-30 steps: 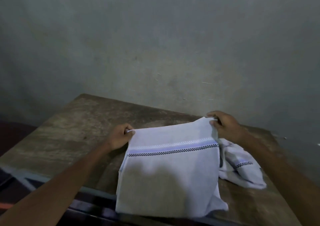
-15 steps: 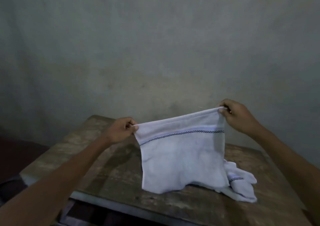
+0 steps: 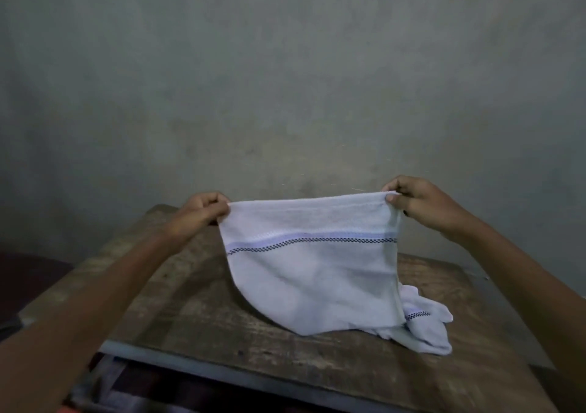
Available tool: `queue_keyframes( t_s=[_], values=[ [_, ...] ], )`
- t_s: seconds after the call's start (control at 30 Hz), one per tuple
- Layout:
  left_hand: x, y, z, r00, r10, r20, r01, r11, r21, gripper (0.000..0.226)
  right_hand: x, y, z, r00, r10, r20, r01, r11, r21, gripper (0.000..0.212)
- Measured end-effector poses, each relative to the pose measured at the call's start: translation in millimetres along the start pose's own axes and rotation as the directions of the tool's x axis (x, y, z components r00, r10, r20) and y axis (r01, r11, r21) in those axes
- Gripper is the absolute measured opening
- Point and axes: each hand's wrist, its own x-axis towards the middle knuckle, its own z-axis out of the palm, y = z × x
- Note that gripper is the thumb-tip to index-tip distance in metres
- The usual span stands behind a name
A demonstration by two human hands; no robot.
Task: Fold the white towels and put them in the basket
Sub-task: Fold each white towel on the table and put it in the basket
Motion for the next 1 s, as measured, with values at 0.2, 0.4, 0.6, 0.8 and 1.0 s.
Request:
queue_keyframes(
  t_s=[0.2,0.4,0.6,0.8,1.0],
  values=[
    [-14.6,50.1,-36.8,1.0,-0.013,0.024,0.018,0.978,-0.206,0.016,-9.0,-45.2,-19.7,0.994,-0.01,0.112,-0.031,0.934,0.357,0.017],
    [-21.1,40.8,-18.6,0.997,-0.059,0.046,0.061,0.997,-0.038,0.015,-27.4,-13.5,-8.4,0.957,0.205,0.207,-0.257,0.928,0.268,0.02],
    [-36.2,-65.2,41.8,0.94,-0.244,0.241,0.123,0.896,0.426,0.013,-64.6,56.1,40.6,0.923,0.302,0.239,-0.238,0.935,-0.262,0.021],
    [-53.1,-134.7,97.7,0.956,-0.23,0.184,0.091,0.824,0.559,0.019,-86.7,127.6,95.3,0.863,0.468,0.192,-0.341,0.818,-0.463,0.012],
    [-50.9,-150.2,122.2,0.952,-0.136,0.275,-0.033,0.845,0.534,0.008,-100.2,153.4,103.4,0.889,0.452,0.07,-0.352,0.775,-0.524,0.005]
  ],
)
